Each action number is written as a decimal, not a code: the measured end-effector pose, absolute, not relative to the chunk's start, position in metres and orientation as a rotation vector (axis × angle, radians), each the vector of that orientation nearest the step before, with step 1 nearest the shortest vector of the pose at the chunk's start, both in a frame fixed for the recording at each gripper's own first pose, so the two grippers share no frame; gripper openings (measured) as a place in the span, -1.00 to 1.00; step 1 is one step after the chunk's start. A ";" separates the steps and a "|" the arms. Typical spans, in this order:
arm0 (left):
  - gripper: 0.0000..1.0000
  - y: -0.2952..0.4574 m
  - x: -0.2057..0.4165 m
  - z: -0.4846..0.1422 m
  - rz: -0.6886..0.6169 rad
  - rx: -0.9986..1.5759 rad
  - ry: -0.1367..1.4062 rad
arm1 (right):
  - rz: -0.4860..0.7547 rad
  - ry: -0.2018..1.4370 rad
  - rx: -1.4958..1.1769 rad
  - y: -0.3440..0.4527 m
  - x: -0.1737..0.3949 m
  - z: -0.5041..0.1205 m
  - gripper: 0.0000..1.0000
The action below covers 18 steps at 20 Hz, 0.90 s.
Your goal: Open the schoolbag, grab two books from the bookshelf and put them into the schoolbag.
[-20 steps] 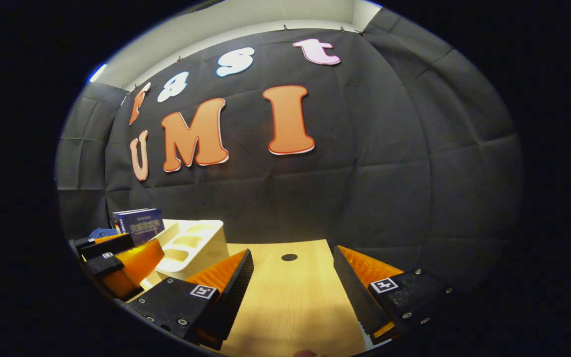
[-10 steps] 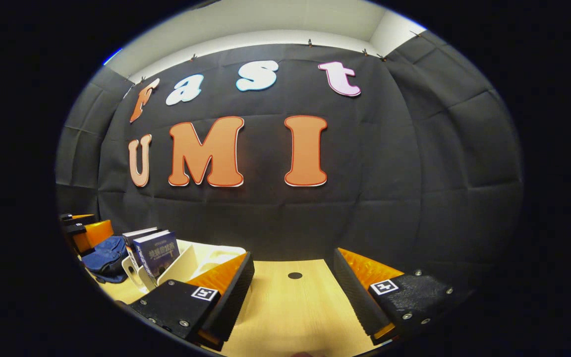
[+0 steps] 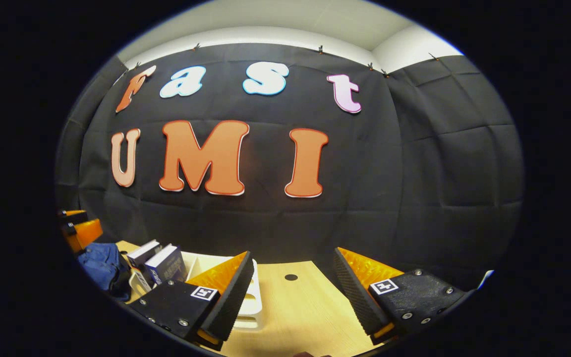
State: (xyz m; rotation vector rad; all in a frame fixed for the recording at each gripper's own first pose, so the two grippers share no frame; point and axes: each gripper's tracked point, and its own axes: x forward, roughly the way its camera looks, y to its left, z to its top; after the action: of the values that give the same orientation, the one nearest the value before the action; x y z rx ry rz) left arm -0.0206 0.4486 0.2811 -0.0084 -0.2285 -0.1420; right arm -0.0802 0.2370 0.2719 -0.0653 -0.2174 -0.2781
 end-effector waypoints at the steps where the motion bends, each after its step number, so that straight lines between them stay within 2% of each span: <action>1: 0.90 0.447 -0.022 0.283 -0.154 -0.004 -0.232 | -0.289 -0.228 -0.044 0.237 -0.089 0.279 0.91; 2: 0.89 0.444 -0.024 0.285 -0.165 -0.006 -0.235 | -0.299 -0.237 -0.058 0.231 -0.093 0.285 0.91; 3: 0.89 0.440 -0.027 0.287 -0.176 -0.016 -0.238 | -0.317 -0.232 -0.076 0.223 -0.100 0.291 1.00; 4: 0.90 0.434 -0.031 0.287 -0.189 -0.023 -0.238 | -0.327 -0.245 -0.136 0.214 -0.103 0.298 0.90; 6: 0.90 0.428 -0.036 0.286 -0.180 -0.007 -0.235 | -0.373 -0.287 -0.213 0.192 -0.107 0.324 0.92; 9: 0.89 0.416 -0.052 0.295 -0.160 -0.006 -0.250 | -0.341 -0.299 -0.123 0.205 -0.120 0.335 0.92; 16: 0.89 0.436 -0.083 0.301 -0.049 0.026 -0.248 | -0.051 -0.223 -0.017 0.314 -0.129 0.294 0.93; 17: 0.89 0.439 -0.088 0.301 -0.032 0.026 -0.251 | -0.024 -0.228 -0.001 0.323 -0.129 0.294 1.00; 18: 0.89 0.441 -0.091 0.299 -0.018 0.023 -0.252 | 0.001 -0.228 0.002 0.332 -0.127 0.290 0.92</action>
State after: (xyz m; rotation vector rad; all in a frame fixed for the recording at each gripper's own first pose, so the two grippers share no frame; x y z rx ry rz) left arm -0.0912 0.4412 0.2985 0.0229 -0.2517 -0.0183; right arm -0.1270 0.3316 0.2904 0.0021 -0.2276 0.0013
